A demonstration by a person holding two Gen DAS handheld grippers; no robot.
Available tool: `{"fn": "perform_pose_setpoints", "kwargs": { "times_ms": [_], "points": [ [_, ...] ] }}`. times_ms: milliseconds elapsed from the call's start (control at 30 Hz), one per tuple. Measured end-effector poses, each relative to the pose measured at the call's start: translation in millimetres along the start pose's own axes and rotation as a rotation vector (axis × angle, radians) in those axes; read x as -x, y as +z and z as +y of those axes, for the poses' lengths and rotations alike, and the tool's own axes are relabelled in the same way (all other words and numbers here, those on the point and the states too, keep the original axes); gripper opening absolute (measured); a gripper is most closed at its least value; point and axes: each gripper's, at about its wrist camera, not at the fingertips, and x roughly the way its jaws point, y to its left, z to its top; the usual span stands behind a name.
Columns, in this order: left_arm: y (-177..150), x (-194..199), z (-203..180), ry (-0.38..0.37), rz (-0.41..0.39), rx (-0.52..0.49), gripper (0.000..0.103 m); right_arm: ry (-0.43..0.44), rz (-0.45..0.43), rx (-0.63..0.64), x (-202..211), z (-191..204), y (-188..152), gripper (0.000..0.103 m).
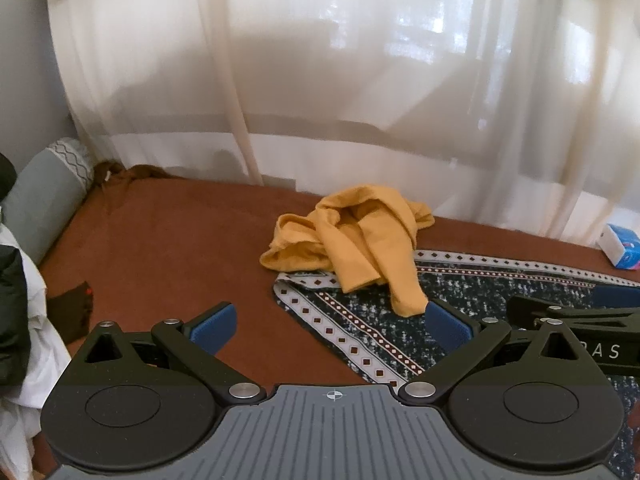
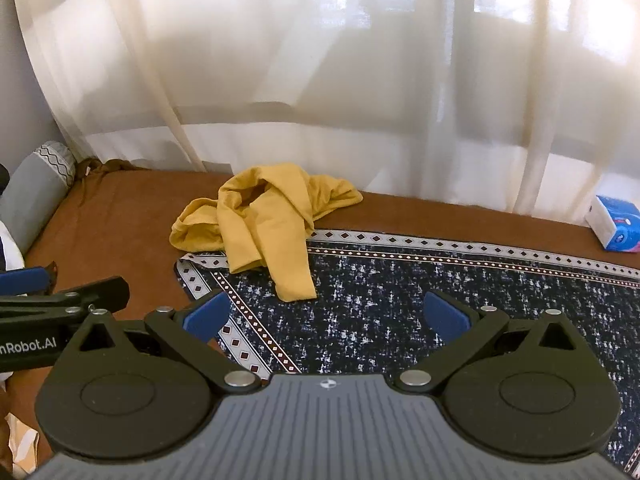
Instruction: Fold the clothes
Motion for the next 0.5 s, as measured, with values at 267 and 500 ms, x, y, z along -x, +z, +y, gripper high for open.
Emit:
{"fn": "perform_pose_setpoints", "kwargs": {
  "times_ms": [267,500],
  "points": [
    [-0.4,-0.3,0.0,-0.008,-0.009,0.015,0.103,0.001,0.008,0.003,-3.5,-0.6,3.1,0.103],
    [4.5,-4.0,1.6,-0.008,-0.002,0.022,0.103,0.005,0.003,0.004,-2.7,-3.5,4.9,0.103]
  ]
}}
